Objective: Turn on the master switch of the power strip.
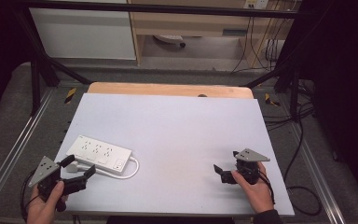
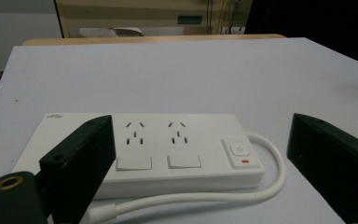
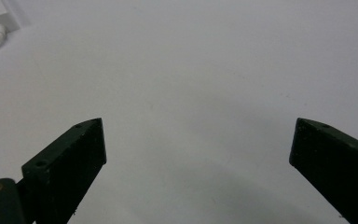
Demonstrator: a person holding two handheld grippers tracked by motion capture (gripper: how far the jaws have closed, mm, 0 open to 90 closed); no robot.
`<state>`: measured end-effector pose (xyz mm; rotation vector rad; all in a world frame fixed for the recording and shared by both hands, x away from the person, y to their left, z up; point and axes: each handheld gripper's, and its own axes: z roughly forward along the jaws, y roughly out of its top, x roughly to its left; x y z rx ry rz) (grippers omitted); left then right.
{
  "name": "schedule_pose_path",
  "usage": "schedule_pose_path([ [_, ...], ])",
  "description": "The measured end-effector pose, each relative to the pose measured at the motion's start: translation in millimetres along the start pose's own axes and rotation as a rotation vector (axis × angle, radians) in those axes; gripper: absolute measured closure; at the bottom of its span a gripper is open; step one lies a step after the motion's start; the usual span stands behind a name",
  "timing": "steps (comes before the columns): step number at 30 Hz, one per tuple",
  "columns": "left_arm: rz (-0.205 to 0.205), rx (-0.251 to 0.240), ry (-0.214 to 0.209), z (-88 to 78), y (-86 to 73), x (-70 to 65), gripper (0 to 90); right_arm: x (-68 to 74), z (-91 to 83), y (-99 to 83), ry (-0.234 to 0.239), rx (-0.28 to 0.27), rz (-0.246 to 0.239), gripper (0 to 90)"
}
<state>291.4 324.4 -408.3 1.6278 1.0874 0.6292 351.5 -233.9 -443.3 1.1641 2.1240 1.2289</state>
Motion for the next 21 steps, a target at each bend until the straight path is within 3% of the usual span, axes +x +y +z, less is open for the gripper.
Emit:
schedule_pose_path([
  [14, -0.015, 0.007, -0.022, 5.2, 4.0, -4.5, 8.1, 1.3, -5.5, 2.6, -0.001, -0.027, 0.004, 3.4],
  [21, 0.006, 0.001, -0.046, 12.3, 10.6, -10.0, 8.3, -0.4, -15.4, 2.5, -0.016, -0.051, 0.012, 2.7],
])
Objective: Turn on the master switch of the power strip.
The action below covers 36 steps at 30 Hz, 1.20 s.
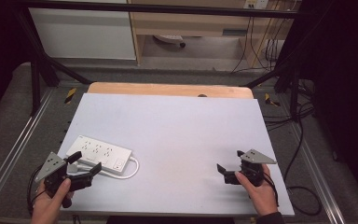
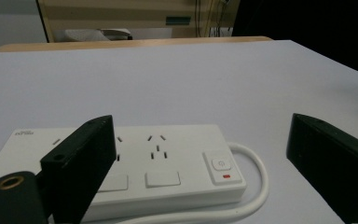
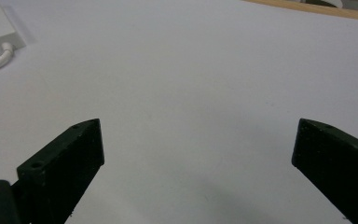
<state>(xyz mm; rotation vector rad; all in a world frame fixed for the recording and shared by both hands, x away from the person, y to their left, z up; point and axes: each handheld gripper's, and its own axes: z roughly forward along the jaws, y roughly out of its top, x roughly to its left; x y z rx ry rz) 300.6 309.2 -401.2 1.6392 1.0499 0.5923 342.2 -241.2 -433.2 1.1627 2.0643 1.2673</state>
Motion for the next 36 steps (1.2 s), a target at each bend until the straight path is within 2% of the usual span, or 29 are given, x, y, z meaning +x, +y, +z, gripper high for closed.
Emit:
schedule_pose_path([
  [14, 0.030, -0.013, -0.032, 8.6, 10.2, -8.7, 9.5, -1.7, -4.5, 2.1, -0.007, -0.017, 0.007, 2.8],
  [33, 0.046, 0.028, -0.050, 35.2, 17.7, -23.3, 13.1, -11.1, -14.1, -8.3, -0.029, 0.002, 0.006, 2.8],
  [36, 0.045, 0.033, -0.051, 37.9, 17.6, -24.1, 14.8, -13.6, -17.7, -11.8, -0.033, 0.006, 0.018, 2.8],
])
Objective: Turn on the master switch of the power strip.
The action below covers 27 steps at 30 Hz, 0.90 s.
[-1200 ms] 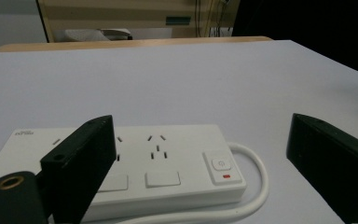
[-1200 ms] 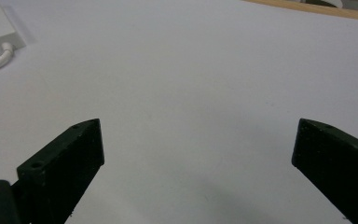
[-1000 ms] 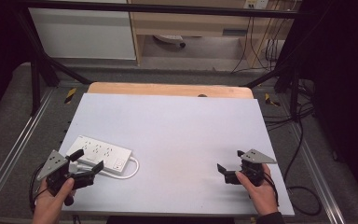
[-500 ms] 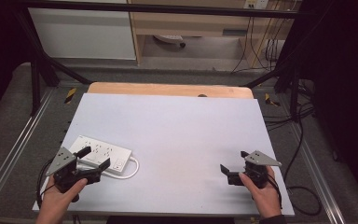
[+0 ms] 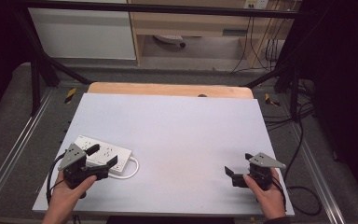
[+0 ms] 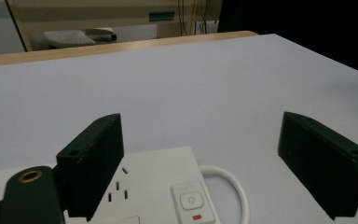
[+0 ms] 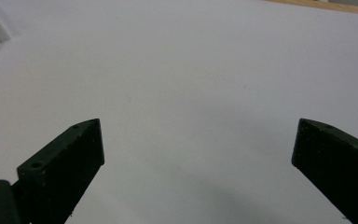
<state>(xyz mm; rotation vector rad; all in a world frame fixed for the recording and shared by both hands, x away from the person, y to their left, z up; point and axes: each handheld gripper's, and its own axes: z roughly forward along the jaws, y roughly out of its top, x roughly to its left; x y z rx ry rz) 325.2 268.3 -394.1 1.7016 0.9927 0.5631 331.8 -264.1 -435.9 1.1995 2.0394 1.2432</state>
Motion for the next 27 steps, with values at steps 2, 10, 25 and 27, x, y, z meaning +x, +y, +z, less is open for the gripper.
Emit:
schedule_pose_path([
  [2, 0.001, 0.002, -0.001, 1.2, -0.1, -0.3, 16.4, -2.6, -1.9, -1.1, -0.006, -0.006, 0.014, 2.8],
  [10, -0.003, 0.009, 0.005, 3.6, -0.9, 2.8, 25.5, -4.4, -1.5, -0.6, -0.024, -0.009, 0.025, 3.3],
  [25, 0.006, 0.069, -0.016, 16.1, 1.4, 2.3, 57.5, -6.4, 1.8, -1.3, -0.033, 0.009, 0.040, 3.4],
  [27, 0.008, 0.070, -0.020, 16.6, 1.4, 2.3, 60.9, -6.6, 2.2, -1.4, -0.033, 0.011, 0.031, 3.5],
])
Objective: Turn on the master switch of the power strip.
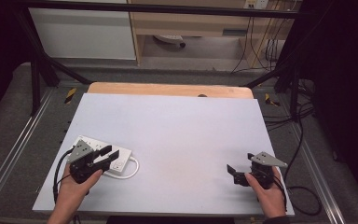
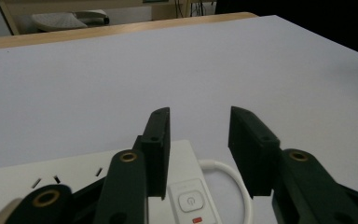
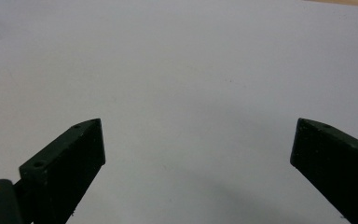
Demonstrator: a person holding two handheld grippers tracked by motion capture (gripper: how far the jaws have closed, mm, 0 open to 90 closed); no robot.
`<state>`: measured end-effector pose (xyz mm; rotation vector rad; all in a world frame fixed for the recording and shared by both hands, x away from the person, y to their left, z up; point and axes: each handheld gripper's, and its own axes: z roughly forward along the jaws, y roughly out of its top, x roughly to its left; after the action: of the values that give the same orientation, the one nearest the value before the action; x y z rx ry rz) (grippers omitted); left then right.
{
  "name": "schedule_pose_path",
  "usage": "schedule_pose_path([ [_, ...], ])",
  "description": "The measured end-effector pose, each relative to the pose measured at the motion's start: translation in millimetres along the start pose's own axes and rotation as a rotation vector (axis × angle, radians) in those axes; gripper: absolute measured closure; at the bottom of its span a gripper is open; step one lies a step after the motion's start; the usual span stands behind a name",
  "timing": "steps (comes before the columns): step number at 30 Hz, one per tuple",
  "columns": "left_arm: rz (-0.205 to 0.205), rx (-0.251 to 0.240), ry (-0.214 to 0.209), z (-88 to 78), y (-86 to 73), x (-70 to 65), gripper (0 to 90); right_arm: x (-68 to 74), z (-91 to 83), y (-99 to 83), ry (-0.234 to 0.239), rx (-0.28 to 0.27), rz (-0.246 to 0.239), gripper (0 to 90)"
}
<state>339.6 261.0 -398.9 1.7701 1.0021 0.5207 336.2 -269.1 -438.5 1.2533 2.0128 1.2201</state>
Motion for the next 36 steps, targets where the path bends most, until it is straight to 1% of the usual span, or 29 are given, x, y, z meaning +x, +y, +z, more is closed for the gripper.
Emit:
schedule_pose_path([
  [2, 0.001, 0.007, -0.010, 1.1, 0.0, -0.2, 62.2, 0.4, 0.2, 0.0, 0.000, 0.000, 0.001, 3.4],
  [3, 0.003, 0.009, -0.012, 1.6, -0.1, -0.4, 65.0, 0.6, 0.3, 0.0, 0.000, 0.002, 0.002, 3.4],
  [4, 0.007, 0.013, -0.009, 1.6, -0.1, -0.4, 65.9, 0.6, 0.4, 0.0, 0.000, 0.002, 0.002, 3.4],
  [6, 0.006, 0.021, -0.020, 2.8, -0.6, -0.7, 68.7, 0.2, 0.7, -0.1, 0.000, 0.003, 0.000, 3.4],
  [7, 0.012, 0.029, -0.019, 3.0, -0.9, -0.6, 70.2, 0.2, 0.7, -0.1, 0.000, 0.004, 0.000, 3.4],
  [9, 0.008, 0.037, -0.026, 3.9, -1.7, -0.6, 72.7, 0.3, 0.8, 0.0, 0.001, 0.005, 0.000, 3.4],
  [12, 0.014, 0.065, -0.021, 5.6, -4.3, 0.8, 77.1, 0.5, 1.1, 0.1, 0.002, 0.006, -0.003, 3.5],
  [17, 0.014, 0.082, -0.030, 7.1, -5.9, 1.6, 82.1, 1.1, 1.3, 0.2, 0.003, 0.007, -0.002, 3.5],
  [20, 0.021, 0.093, -0.035, 8.5, -6.9, 1.0, 85.8, 1.3, 1.7, 0.2, 0.005, 0.009, 0.001, 3.4],
  [25, 0.034, 0.115, -0.038, 10.9, -8.5, -0.2, 87.6, 1.6, 1.9, 0.2, 0.006, 0.010, 0.001, 3.4],
  [26, 0.035, 0.123, -0.036, 12.0, -9.3, -0.1, 88.6, 1.2, 2.2, 0.1, 0.006, 0.012, -0.006, 3.4],
  [29, 0.036, 0.134, -0.036, 12.6, -9.9, 0.9, 89.8, 1.3, 2.5, 0.1, 0.006, 0.012, -0.006, 3.4],
  [36, 0.040, 0.160, -0.034, 15.3, -11.9, 2.0, 90.0, 1.5, 2.9, 0.1, 0.008, 0.014, -0.006, 3.4],
])
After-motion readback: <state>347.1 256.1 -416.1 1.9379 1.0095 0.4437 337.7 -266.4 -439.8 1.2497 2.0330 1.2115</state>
